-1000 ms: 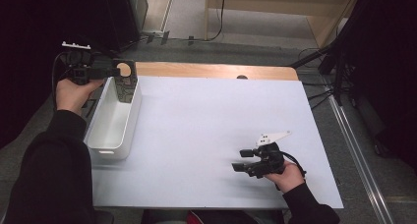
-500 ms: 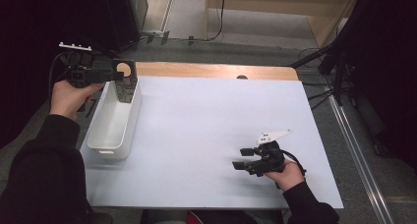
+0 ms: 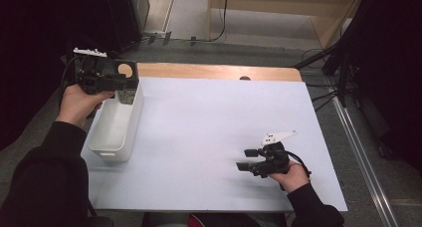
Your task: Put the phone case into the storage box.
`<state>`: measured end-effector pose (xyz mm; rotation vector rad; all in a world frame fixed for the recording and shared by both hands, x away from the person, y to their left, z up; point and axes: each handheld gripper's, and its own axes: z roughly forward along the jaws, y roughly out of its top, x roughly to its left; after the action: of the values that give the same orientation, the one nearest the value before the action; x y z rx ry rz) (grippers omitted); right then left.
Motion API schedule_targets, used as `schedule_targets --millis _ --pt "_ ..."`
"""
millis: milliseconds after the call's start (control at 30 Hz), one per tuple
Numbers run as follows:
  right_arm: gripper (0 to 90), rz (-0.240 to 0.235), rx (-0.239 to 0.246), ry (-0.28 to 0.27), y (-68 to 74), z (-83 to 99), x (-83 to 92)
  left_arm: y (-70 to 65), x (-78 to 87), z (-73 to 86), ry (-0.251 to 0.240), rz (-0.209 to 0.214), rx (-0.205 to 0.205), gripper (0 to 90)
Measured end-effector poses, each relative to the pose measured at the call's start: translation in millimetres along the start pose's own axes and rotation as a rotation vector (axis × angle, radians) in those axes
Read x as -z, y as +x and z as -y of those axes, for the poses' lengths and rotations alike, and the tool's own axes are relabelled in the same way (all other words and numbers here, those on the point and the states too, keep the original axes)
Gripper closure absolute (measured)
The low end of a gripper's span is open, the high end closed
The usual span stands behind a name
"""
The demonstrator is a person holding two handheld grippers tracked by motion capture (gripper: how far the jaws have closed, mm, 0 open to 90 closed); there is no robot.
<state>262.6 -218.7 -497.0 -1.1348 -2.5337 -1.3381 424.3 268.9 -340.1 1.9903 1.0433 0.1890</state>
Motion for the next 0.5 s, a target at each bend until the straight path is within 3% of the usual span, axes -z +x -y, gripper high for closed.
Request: schedule_targets --millis 500 --pt "30.4 -0.002 0.001 0.000 -0.6 -0.3 0.1 -25.9 -18.2 15.9 0.028 0.081 -0.035 31.4"
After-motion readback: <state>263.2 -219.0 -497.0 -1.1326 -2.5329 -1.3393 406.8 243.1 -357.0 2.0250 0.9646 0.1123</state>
